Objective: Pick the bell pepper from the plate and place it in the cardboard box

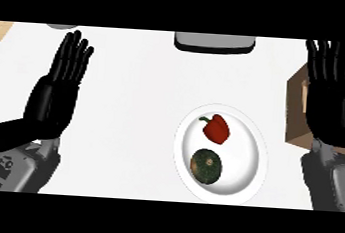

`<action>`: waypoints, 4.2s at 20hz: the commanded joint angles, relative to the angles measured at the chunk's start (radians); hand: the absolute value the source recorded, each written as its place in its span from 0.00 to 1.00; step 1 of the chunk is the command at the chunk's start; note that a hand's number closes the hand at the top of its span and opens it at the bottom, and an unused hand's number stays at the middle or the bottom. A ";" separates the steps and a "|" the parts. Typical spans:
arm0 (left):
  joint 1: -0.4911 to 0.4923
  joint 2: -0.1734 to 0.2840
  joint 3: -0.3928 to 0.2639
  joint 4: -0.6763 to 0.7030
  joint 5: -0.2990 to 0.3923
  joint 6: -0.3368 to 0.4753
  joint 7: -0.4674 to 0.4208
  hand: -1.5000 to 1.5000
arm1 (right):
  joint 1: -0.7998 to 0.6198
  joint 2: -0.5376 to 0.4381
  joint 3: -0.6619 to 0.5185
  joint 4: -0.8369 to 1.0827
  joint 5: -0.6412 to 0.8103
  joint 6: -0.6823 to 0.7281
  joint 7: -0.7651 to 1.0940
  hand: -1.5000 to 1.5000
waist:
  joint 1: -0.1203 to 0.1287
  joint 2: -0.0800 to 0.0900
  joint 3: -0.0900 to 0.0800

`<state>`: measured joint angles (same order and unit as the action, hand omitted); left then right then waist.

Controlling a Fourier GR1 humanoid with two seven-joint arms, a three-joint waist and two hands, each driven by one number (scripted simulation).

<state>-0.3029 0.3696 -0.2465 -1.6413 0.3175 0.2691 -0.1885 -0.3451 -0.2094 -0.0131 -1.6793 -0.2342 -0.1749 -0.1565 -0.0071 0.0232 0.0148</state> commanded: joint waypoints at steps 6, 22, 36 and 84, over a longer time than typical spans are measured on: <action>0.020 0.190 -0.068 0.093 -0.151 -0.114 0.058 0.50 | -0.255 -0.270 0.035 0.007 -0.107 0.388 0.114 0.00 | 0.038 -0.017 -0.014; 0.028 0.172 -0.054 0.109 -0.128 -0.194 0.105 0.50 | -0.316 -0.565 0.270 0.286 0.530 0.628 -0.451 0.00 | 0.032 -0.021 -0.015; 0.042 0.130 -0.022 0.148 -0.174 -0.209 0.086 0.50 | -0.289 -0.439 0.595 -0.082 0.914 0.737 -0.018 0.00 | 0.002 -0.027 -0.016; 0.105 -0.078 0.196 0.079 -0.404 -0.423 0.134 0.50 | -0.107 -0.038 0.521 0.225 1.595 0.670 -0.050 0.00 | 0.009 -0.024 -0.015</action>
<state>-0.2021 0.3210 -0.0490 -1.5402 -0.0600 -0.1583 -0.0790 -0.4726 -0.2781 0.5233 -1.4628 1.3136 0.5116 -0.2166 0.0027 0.0001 0.0000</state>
